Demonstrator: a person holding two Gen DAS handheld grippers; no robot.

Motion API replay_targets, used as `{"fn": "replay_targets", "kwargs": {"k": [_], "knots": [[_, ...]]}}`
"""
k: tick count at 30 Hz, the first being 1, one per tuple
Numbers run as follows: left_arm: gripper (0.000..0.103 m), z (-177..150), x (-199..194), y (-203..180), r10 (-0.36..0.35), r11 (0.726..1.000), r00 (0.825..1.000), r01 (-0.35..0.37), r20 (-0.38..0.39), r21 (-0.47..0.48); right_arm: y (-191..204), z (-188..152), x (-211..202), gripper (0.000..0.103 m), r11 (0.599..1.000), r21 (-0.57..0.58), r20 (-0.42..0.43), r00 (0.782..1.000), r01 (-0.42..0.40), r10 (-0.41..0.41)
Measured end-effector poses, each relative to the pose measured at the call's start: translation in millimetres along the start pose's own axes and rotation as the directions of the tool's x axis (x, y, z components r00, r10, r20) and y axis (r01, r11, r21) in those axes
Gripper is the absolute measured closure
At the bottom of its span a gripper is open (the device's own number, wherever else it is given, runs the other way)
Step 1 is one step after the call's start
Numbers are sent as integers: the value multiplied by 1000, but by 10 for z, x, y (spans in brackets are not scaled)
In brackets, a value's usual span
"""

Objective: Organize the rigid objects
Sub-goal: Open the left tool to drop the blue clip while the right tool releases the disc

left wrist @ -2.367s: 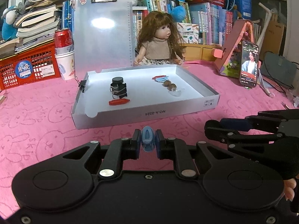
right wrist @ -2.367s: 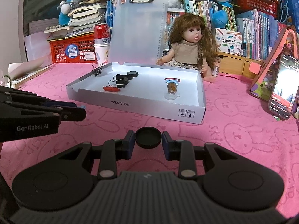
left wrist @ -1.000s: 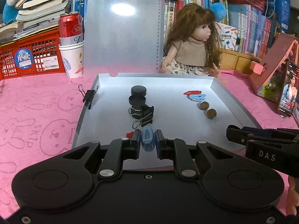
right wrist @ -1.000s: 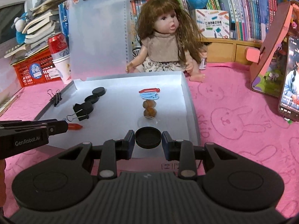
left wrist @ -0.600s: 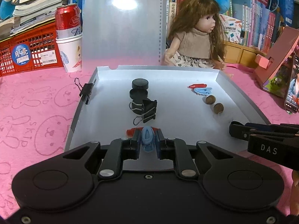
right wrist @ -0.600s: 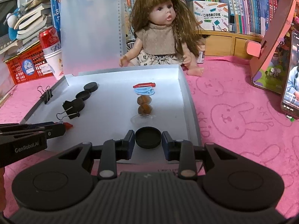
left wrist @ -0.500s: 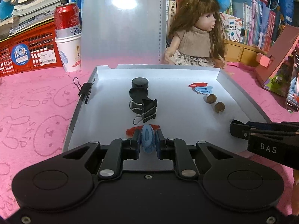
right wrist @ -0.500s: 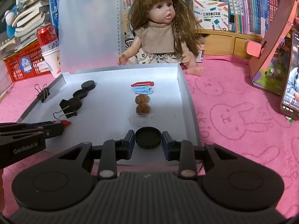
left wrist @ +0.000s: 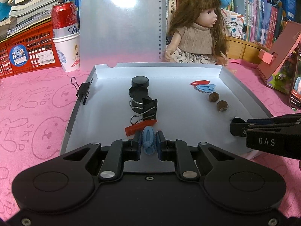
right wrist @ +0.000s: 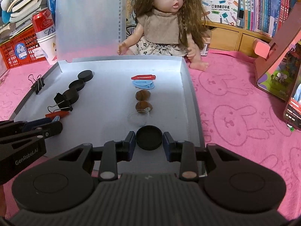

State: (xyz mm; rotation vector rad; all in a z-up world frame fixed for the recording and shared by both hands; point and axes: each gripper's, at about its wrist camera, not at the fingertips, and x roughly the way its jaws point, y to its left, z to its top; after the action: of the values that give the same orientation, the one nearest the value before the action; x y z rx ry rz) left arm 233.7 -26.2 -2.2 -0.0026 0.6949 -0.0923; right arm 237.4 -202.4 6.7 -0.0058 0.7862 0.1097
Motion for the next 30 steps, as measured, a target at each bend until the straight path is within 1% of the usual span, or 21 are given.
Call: {"fn": "replay_targets", "kwargs": {"k": [8,10,12,15,18,20,25,27,30], "knots": [[86,-1,-3,5,-5,1000,1000,5,-3,-7,-10,-20,-18,63,1000,15,20,1000,-6,6],[86,1,-13,9,-7,1000,1000,7,-2,-7,-34,-20,-28,57,999,33,25,1000,-16,15],[86,2,-16,9,-7,1000,1000,7,-3,-6,-45,-22,-38,48,999,42,29,999,-26,25],[85,6,-26,11,-8,1000,1000,8,-1,-8,-48,-22,-56,48,999,46,35,999,-30,28],[77,18,-59,20,-5,1000,1000,6,4,-12,-49,-16,-84,46,998,49,48,999,-29,27],[69,32,-104,28,-8,1000,1000,8,14,-16,-53,-8,-113,42,998,48,59,998,-30,27],[61,77,-226,42,-25,999,999,26,37,-20,-68,30,-220,34,998,51,94,995,-35,30],[60,92,-283,35,-23,1000,998,24,51,-13,-69,46,-274,30,998,49,112,993,-36,30],[56,102,-372,34,-21,1000,997,22,68,-8,-58,46,-353,26,998,43,133,991,-34,28]]}}
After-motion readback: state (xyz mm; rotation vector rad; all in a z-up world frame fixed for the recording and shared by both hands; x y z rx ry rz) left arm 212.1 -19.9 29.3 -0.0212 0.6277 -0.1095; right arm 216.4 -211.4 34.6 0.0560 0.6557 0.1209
